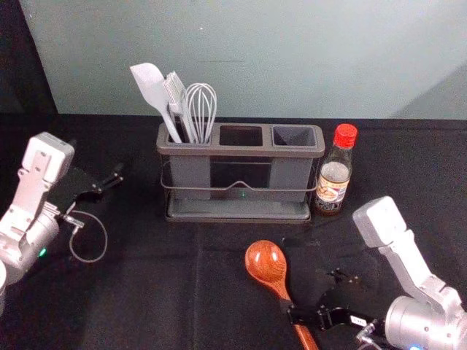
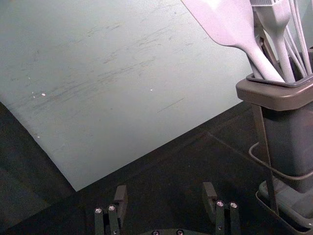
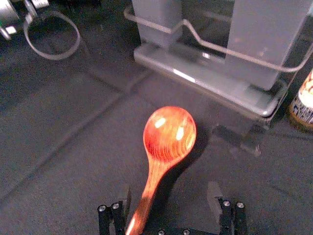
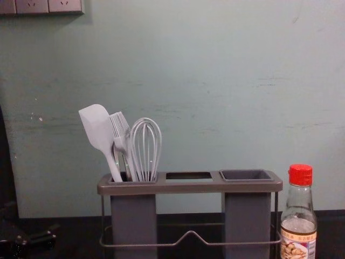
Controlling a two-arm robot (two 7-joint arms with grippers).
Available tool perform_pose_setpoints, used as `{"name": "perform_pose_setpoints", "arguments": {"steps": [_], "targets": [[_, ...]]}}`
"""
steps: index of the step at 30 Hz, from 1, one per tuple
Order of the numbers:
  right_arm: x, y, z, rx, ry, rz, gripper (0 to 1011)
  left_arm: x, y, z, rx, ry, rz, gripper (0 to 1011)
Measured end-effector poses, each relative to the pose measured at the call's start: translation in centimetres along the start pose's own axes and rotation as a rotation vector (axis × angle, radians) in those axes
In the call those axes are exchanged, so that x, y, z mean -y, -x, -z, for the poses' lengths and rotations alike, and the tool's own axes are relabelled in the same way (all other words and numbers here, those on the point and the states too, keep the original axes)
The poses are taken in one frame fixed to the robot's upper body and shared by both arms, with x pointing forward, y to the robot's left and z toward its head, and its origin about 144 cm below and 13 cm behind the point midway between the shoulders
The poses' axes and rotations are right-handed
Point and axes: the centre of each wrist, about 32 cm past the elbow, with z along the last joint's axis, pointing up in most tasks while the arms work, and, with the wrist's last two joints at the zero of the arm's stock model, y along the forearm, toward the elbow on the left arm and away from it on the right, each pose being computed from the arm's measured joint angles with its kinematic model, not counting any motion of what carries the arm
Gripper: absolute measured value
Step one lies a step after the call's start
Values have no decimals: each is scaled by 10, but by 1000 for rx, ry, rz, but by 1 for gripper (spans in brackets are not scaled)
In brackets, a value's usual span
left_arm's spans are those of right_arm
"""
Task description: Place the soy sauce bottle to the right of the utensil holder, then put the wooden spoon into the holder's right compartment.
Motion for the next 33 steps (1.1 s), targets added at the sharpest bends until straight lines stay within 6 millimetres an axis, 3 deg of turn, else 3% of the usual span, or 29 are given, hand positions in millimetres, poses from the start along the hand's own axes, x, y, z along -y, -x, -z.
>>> {"name": "perform_pose_setpoints", "arguments": {"steps": [14,33], "targets": [[-10,13,-37,80,113,41,1004,0,0,0,0,0,0,1005],[-50,9,-78,69,183,43,1004,0,0,0,0,0,0,1005]]}}
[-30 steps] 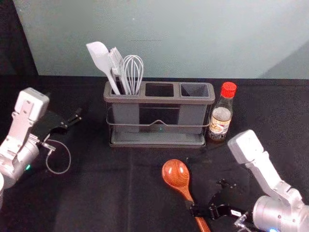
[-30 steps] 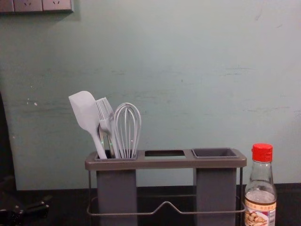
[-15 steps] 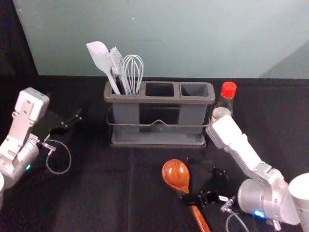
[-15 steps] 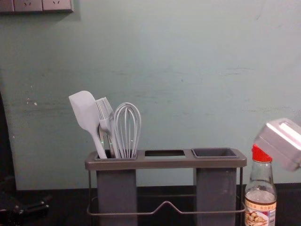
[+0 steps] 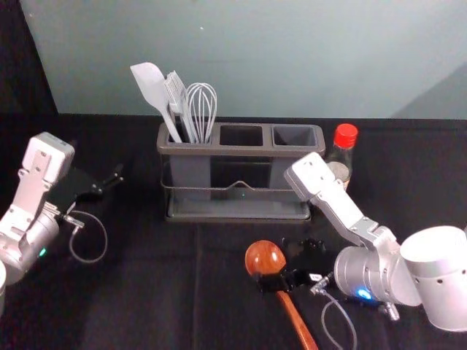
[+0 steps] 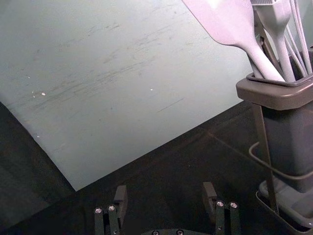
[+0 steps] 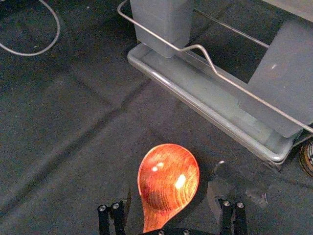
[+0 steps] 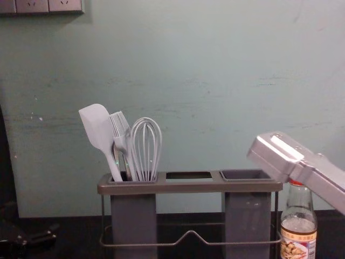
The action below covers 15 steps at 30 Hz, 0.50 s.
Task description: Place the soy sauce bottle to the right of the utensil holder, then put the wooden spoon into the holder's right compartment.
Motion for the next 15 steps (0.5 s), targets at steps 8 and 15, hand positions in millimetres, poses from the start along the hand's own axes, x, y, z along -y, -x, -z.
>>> {"name": "perform_pose_setpoints", "arguments": {"steps": [8,15], "targets": [[-6,-2,-10,-11,27,3,1004,0,0,0,0,0,0,1005],[-10,2,-16,9,52,18,1004,0,0,0,0,0,0,1005]]}}
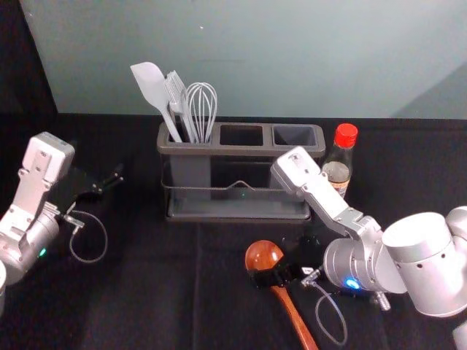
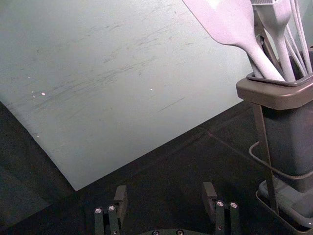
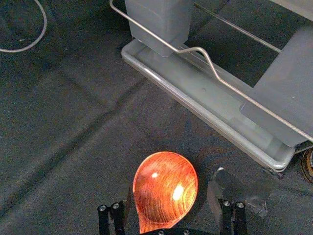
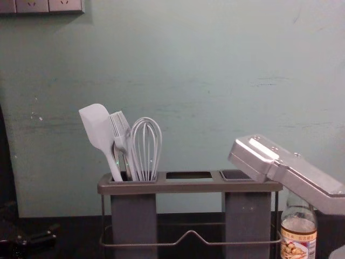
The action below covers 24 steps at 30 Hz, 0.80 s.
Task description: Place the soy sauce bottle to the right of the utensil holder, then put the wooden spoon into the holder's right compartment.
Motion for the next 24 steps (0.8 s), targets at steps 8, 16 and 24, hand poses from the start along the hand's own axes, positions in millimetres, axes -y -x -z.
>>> {"name": "perform_pose_setpoints", "arguments": {"steps": [8,16,24], "targets": [[-2,3,-3,-3,7,5,1004,0,0,0,0,0,0,1005],[-5,5,-4,1,6,9,1004,0,0,0,0,0,0,1005],[-9,7,-4,-2,3,8,1004,0,0,0,0,0,0,1005]]}}
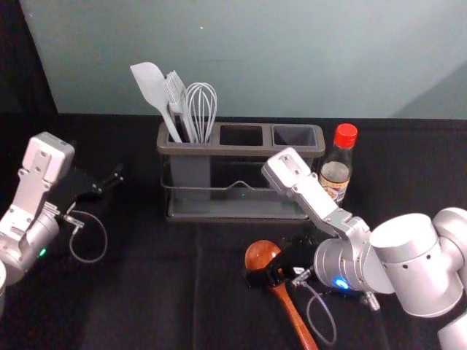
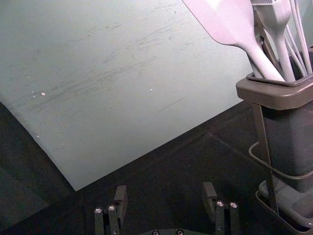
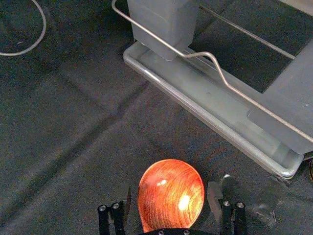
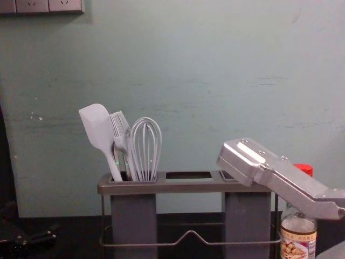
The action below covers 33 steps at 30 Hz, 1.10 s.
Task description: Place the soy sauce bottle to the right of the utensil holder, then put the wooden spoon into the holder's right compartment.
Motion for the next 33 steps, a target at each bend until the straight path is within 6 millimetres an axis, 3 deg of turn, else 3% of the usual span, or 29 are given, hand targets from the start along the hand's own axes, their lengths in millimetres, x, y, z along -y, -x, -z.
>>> {"name": "perform_pose_setpoints", "arguments": {"steps": [33], "targets": [[-9,-1,5,-6,1,-10,998,0,0,0,0,0,0,1005]]}}
